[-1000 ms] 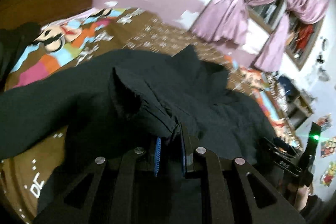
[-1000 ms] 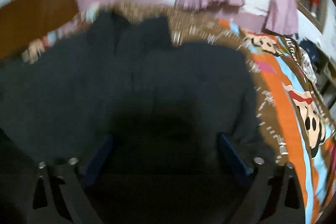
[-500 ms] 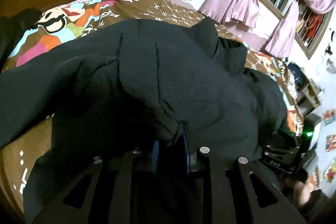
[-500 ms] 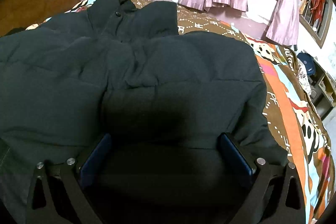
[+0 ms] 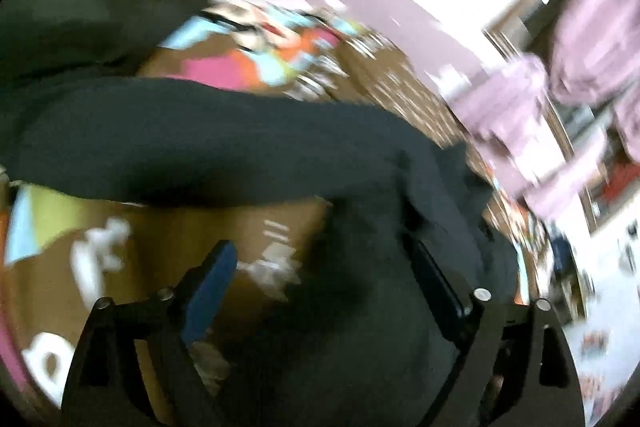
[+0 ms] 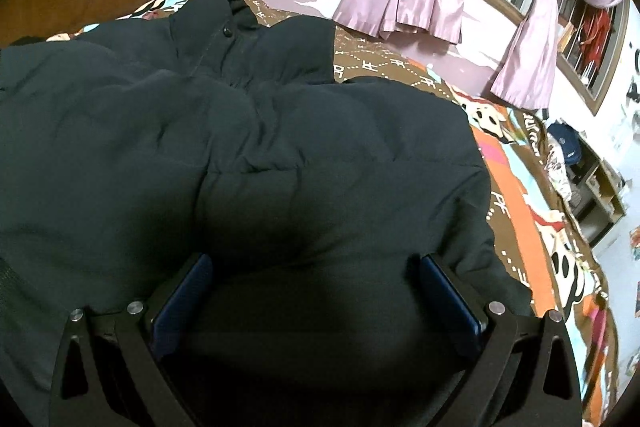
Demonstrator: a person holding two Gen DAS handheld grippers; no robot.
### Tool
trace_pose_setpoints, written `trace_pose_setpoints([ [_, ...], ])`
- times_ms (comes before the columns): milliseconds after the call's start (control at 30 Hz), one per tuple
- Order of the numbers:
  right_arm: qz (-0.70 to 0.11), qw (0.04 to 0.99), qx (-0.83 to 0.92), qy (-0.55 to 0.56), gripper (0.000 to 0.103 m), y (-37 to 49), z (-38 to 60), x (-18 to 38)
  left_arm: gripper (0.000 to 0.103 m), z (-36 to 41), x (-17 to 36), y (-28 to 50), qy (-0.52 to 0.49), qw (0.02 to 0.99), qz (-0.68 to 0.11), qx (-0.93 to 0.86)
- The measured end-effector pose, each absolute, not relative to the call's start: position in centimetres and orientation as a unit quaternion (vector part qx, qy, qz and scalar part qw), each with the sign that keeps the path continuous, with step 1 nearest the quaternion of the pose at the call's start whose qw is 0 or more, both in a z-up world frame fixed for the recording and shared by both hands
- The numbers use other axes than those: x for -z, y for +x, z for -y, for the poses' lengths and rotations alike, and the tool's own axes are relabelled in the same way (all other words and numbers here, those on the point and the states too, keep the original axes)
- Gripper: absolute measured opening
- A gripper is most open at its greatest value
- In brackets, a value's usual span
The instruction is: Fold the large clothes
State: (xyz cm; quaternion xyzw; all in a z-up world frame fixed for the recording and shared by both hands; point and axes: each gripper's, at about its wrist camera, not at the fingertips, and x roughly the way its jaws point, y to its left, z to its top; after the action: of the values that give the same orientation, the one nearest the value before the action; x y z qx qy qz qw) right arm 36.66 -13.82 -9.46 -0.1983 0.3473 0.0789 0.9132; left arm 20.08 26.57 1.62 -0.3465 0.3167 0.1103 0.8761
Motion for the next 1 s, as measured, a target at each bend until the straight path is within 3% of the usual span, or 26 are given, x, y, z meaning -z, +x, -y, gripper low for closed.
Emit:
trace_pose_setpoints([
  [200, -0.309, 0.929, -0.129, -0.159, 0.103, 34.8, 11.0, 4.9, 0.086, -34.4, 0.8, 15.6, -0.437, 0.792, -0.262, -0.336],
  [367, -0.299, 0.913, -0.252, -0.117, 0.103, 34.0, 3.7, 1.9, 0.086, -39.1, 4.3, 12.9, -0.558, 0.717, -0.214, -0.360],
  [533, -0.306, 0.896, -0.299, -0.118, 0.103, 34.0, -2.8, 2.6, 0.086, -42.2, 6.2, 10.8, -0.603, 0.694, -0.173, -0.353],
  [767, -0.336, 0.884, -0.288, -0.148, 0.103, 34.5, -4.9, 5.9, 0.083, -44.3, 6.6, 9.5, -0.591, 0.717, -0.150, -0.338],
  [833, -0.329, 0.889, -0.285, -0.143, 0.103, 34.2, -4.7, 6.5, 0.065, -44.2, 6.4, 9.3, -0.581, 0.727, -0.148, -0.336],
  [900, -0.314, 0.895, -0.278, -0.150, 0.103, 33.6, -4.6, 7.0, 0.036, -42.9, 6.3, 10.4, -0.577, 0.739, -0.152, -0.313],
  [1000, -0.311, 0.897, -0.276, -0.149, 0.103, 33.4, -4.4, 7.2, 0.018, -42.0, 6.0, 10.8, -0.551, 0.764, -0.149, -0.300],
])
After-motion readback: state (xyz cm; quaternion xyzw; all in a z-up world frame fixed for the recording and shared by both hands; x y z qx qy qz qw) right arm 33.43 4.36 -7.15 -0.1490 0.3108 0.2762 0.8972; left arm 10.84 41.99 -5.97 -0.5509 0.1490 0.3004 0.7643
